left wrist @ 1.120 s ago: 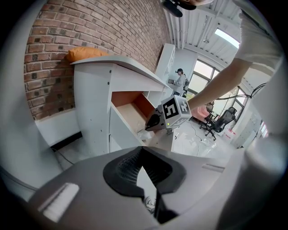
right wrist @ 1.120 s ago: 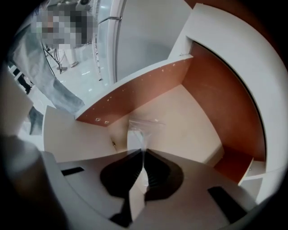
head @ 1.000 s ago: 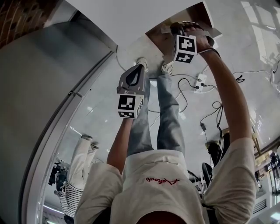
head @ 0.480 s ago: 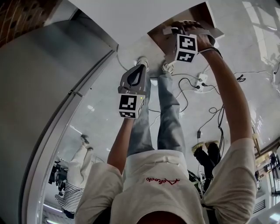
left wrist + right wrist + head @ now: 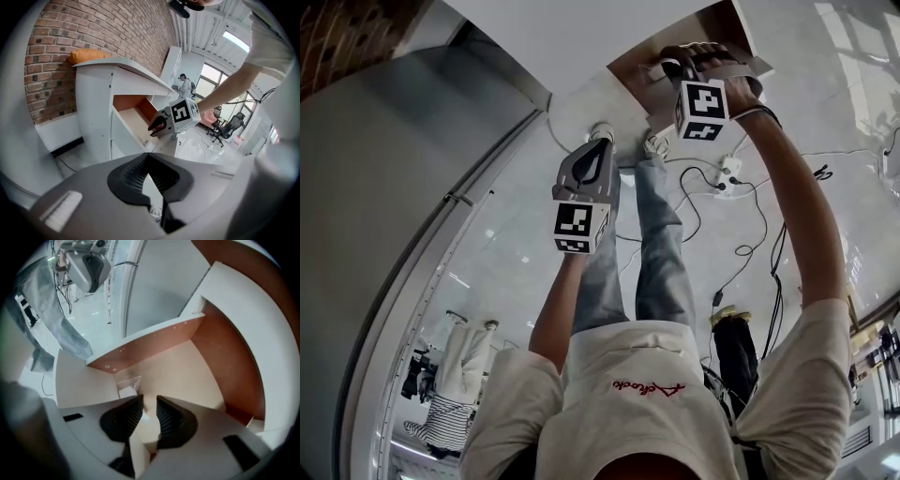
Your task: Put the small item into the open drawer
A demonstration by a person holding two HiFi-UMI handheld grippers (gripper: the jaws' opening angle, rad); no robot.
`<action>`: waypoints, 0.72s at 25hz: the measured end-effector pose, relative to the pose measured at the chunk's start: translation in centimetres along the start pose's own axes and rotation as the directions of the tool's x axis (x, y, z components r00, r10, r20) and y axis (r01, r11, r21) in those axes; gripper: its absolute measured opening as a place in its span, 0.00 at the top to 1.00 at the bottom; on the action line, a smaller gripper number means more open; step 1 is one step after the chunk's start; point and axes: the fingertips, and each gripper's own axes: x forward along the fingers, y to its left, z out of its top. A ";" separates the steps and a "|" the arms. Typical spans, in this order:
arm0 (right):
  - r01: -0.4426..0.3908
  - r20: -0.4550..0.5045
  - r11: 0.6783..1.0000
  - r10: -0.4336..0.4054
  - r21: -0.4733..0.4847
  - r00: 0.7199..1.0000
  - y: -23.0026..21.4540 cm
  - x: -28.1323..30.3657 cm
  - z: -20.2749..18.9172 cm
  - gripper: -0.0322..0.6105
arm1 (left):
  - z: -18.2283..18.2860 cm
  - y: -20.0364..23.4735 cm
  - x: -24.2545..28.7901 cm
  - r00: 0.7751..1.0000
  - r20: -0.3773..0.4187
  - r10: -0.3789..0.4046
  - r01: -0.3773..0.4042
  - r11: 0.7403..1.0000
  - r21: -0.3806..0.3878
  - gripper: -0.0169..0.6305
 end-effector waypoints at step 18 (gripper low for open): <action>0.226 0.063 0.925 -0.257 0.304 0.964 1.4 -6.5 0.6 0.93 | -0.2 -0.9 -0.6 1.000 0.017 -0.013 0.013 1.000 0.027 0.96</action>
